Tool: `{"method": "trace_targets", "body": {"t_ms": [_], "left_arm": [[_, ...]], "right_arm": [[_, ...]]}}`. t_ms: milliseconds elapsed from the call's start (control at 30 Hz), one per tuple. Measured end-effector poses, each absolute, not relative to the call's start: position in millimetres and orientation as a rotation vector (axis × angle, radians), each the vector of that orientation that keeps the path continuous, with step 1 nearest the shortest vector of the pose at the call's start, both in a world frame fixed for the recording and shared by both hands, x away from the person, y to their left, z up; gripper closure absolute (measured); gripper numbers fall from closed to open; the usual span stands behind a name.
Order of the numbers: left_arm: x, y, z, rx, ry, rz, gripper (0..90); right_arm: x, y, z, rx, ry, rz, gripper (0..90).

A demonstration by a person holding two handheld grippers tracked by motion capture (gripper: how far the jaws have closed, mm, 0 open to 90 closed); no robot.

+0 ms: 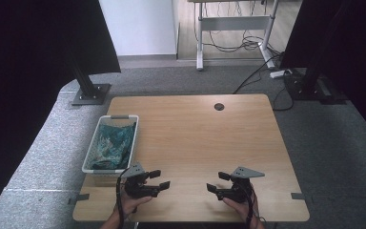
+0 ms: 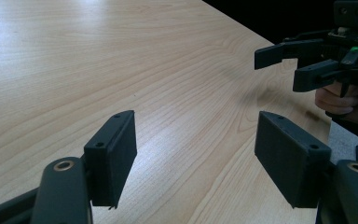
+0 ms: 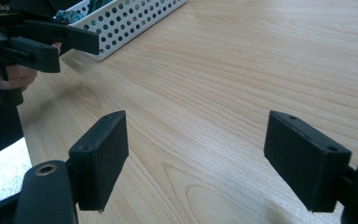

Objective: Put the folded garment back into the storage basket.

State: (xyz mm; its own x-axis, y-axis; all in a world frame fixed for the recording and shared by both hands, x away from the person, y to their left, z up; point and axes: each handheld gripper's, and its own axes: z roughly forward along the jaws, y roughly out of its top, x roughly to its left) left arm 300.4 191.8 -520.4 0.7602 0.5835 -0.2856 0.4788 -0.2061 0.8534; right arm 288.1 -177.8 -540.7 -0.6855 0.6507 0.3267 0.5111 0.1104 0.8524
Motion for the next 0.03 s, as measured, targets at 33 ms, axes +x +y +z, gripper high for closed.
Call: {"method": "trace_targets", "body": {"t_ms": [33], "left_arm": [[300.3,191.7,-520.8,1.853,0.819,0.118,28.2]], "right_arm": [[288.1,-177.7,-540.8,1.184,2.238,1.632,21.4]]}}
